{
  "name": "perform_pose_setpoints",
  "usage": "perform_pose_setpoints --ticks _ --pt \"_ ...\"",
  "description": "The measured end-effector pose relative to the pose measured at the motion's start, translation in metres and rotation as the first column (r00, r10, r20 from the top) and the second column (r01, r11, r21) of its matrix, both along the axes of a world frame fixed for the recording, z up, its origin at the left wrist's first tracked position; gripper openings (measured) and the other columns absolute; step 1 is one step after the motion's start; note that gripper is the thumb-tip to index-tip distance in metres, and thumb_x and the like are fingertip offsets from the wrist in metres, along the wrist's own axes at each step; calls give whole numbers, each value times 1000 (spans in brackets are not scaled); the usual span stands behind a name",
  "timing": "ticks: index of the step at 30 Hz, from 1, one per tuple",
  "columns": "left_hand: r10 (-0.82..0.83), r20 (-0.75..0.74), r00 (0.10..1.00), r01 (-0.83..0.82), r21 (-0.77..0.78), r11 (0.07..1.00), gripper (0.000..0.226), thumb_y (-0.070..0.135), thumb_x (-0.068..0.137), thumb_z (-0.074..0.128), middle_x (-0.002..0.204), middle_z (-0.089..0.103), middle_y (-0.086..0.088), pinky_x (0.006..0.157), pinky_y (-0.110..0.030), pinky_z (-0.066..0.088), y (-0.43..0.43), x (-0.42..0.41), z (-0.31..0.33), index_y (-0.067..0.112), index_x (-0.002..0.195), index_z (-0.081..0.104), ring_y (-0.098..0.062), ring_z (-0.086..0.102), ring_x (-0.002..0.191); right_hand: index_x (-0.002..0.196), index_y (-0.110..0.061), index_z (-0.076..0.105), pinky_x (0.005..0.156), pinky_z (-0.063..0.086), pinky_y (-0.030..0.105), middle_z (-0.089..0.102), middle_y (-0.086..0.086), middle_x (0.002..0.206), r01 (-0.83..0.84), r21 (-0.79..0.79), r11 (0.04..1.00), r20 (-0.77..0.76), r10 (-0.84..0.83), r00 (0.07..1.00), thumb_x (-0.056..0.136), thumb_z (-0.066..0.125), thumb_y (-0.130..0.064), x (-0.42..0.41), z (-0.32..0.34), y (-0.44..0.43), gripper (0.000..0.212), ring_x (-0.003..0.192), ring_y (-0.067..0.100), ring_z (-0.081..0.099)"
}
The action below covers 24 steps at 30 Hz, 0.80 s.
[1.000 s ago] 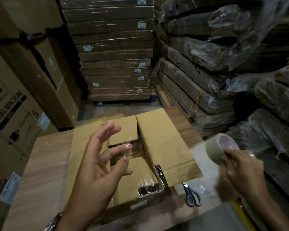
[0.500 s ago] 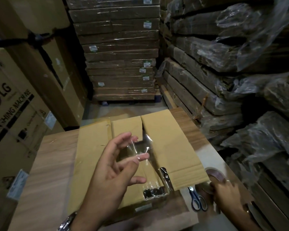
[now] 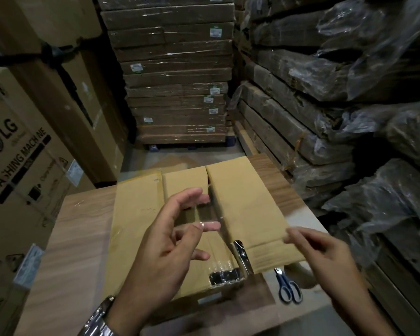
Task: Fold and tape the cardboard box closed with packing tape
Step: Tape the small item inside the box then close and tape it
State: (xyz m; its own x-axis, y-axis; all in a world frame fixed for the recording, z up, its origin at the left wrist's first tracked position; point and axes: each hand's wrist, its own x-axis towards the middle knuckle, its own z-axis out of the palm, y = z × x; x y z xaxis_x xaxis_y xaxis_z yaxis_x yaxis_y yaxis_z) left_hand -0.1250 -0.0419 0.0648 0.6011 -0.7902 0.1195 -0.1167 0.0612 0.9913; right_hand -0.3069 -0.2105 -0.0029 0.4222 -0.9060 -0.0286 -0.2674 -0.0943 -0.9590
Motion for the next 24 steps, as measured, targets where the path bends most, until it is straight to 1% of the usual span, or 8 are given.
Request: perform_pose_setpoints --ticks 4,8,10,14,17,18,21,24 --pt "-72 32 997 71 19 997 37 9 98 48 120 62 16 66 -48 61 -4 -6 -2 37 121 56 -18 71 98 96 -21 75 67 53 15 76 -5 87 -300 153 942 190 270 944 63 74 -37 31 48 40 37 76 2 67" --pt "-127 43 991 125 36 991 37 17 95 50 122 60 16 65 -44 61 -4 -10 -7 46 117 56 -18 70 99 80 -12 78 52 45 14 70 6 68 -313 297 902 358 199 912 57 77 -29 44 48 48 29 61 6 59" --pt "-130 47 990 127 53 990 41 11 97 50 121 60 18 64 -40 60 -4 -10 -10 47 117 56 -18 70 98 76 -16 79 52 44 16 69 6 66 -313 304 900 362 195 912 56 77 -30 45 45 50 24 61 8 58" --pt "-135 40 990 131 79 988 36 23 88 52 121 60 18 64 -40 60 -3 -10 -16 48 115 57 -18 70 96 75 -18 79 55 43 23 70 11 66 -294 316 902 337 183 923 59 77 -27 46 39 53 18 63 15 56" --pt "-112 69 991 105 96 990 32 23 93 54 120 61 18 63 -41 60 -3 -13 -18 48 113 57 -16 71 94 70 -14 78 53 43 19 71 14 66 -257 297 920 296 167 940 69 80 -13 48 37 54 2 60 14 55" --pt "-97 86 992 88 106 991 31 22 95 55 119 60 19 63 -37 60 -3 -14 -19 48 112 57 -14 71 93 67 -12 78 51 42 16 71 13 64 -243 278 929 283 162 945 72 79 -7 48 35 53 7 57 11 55" --pt "-38 223 974 -1 170 986 29 24 95 56 119 55 28 71 -28 59 -6 -11 -25 48 111 55 -2 66 98 66 -7 76 49 41 13 69 11 59 -209 262 942 251 142 957 73 78 -2 47 31 52 9 53 7 52" --pt "46 307 951 -102 169 980 19 26 92 61 118 56 28 79 -35 59 -10 -4 -30 42 103 62 0 63 103 67 -6 76 49 40 13 70 16 63 -223 272 936 235 160 959 74 78 -2 46 29 50 8 54 7 52"
